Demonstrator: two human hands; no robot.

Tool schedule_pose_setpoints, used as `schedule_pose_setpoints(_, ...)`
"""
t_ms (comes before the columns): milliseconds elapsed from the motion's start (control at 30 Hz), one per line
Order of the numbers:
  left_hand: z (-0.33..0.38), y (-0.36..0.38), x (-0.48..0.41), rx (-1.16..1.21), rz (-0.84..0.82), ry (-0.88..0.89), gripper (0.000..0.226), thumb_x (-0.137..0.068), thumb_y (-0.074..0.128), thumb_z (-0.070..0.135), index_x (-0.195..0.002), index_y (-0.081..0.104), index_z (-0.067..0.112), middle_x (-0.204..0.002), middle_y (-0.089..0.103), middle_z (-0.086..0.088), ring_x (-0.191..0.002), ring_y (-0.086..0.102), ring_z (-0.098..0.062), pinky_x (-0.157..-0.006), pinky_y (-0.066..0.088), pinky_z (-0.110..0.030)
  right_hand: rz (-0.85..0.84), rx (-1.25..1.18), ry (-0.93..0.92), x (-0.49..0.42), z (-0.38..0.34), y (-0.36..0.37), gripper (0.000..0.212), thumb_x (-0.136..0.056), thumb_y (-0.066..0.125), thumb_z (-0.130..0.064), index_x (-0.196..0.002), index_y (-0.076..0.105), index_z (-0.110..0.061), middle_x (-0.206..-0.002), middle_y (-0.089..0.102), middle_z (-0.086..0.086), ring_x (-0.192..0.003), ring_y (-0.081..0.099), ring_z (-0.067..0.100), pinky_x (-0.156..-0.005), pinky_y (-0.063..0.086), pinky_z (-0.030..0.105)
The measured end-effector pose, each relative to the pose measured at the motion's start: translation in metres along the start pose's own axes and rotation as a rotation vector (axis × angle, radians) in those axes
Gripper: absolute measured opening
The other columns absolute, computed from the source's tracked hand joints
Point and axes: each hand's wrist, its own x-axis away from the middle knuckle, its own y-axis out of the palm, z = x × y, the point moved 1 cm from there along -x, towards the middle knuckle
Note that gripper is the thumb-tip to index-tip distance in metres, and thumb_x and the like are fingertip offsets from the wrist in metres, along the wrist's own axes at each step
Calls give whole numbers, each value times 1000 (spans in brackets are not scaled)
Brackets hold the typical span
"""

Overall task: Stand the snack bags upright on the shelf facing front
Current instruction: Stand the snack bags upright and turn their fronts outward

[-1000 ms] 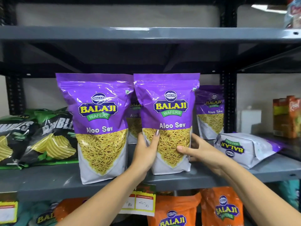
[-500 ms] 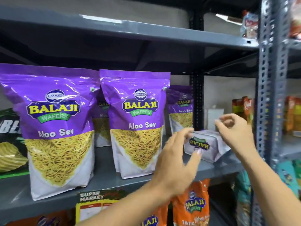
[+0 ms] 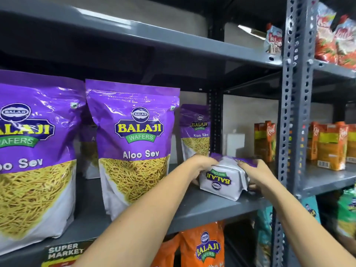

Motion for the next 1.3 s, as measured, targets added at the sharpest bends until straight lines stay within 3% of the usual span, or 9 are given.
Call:
schedule_pose_setpoints(67, -3, -3, -3, 63, 30, 14, 35, -85, 66, 38, -104, 56, 10, -88, 69, -10, -75, 63, -24, -93, 54, -44, -26, -113, -17, 13, -15, 1, 41, -78, 68, -32, -109, 57, -8, -92, 64, 7, -90, 64, 29, -81, 57, 47)
schedule_pose_setpoints(167, -7, -10, -13, 216, 126, 108, 87, -72, 81, 28, -143, 35, 5, -132, 60, -15, -112, 63, -28, -91, 53, -36, -114, -262, -33, 10, -24, 0, 54, -88, 63, -17, -136, 39, -9, -115, 60, 9, -87, 65, 25, -57, 57, 33)
schedule_pose_setpoints(433, -25, -8, -20, 205, 294, 244, 91, -45, 94, 15, -126, 52, 6, -127, 63, -9, -120, 59, -23, -101, 49, -35, -174, -256, -313, 4, -43, 12, 67, -87, 61, 1, -144, 31, -16, -110, 60, 19, -81, 63, 13, -64, 50, 27)
schedule_pose_setpoints(600, -29, -14, -15, -135, 467, 223, 119, -56, 92, 24, -147, 19, 5, -159, 17, -15, -146, 26, -28, -115, 31, -36, -248, -279, -389, 2, -41, 28, 71, -83, 54, 18, -142, 32, -14, -107, 60, 17, -80, 59, 12, -51, 49, 11)
schedule_pose_setpoints(800, -36, -6, -10, -180, 610, 284, 99, -49, 94, 26, -126, 33, 10, -136, 37, -10, -124, 50, -32, -89, 46, -40, -274, -360, -401, -8, -29, 35, 72, -84, 61, 10, -144, 30, -14, -115, 61, 17, -93, 63, 14, -70, 55, 19)
schedule_pose_setpoints(900, -43, 0, -9, -204, 659, 317, 96, -51, 93, 28, -124, 34, 13, -132, 40, -10, -121, 53, -33, -89, 48, -42, -286, -394, -383, -12, -20, 35, 74, -80, 68, 4, -143, 33, -14, -123, 62, 19, -107, 62, 27, -88, 52, 39)
schedule_pose_setpoints(1067, -49, 6, -8, -197, 668, 338, 108, -57, 89, 36, -140, 23, 14, -136, 35, -11, -125, 50, -35, -97, 46, -43, -315, -521, -268, -19, -19, 34, 75, -78, 74, -22, -143, 38, -18, -127, 61, 17, -106, 63, 26, -82, 51, 36)
schedule_pose_setpoints(1167, -47, 17, 0, -194, 837, 378, 105, -65, 78, 51, -147, 22, 16, -142, 32, -9, -131, 40, -31, -102, 39, -41, -340, -722, -60, -30, -19, 35, 67, -89, 48, -53, -145, 37, -18, -130, 57, 11, -119, 54, 29, -95, 42, 43)
schedule_pose_setpoints(1300, -45, 39, 5, -47, 760, 494, 62, -77, 67, 43, -131, 46, 19, -135, 43, -6, -127, 42, -27, -104, 36, -37, -401, -787, 102, -41, -14, 40, 64, -96, 17, -58, -133, 47, -15, -116, 61, 17, -95, 61, 27, -75, 46, 39)
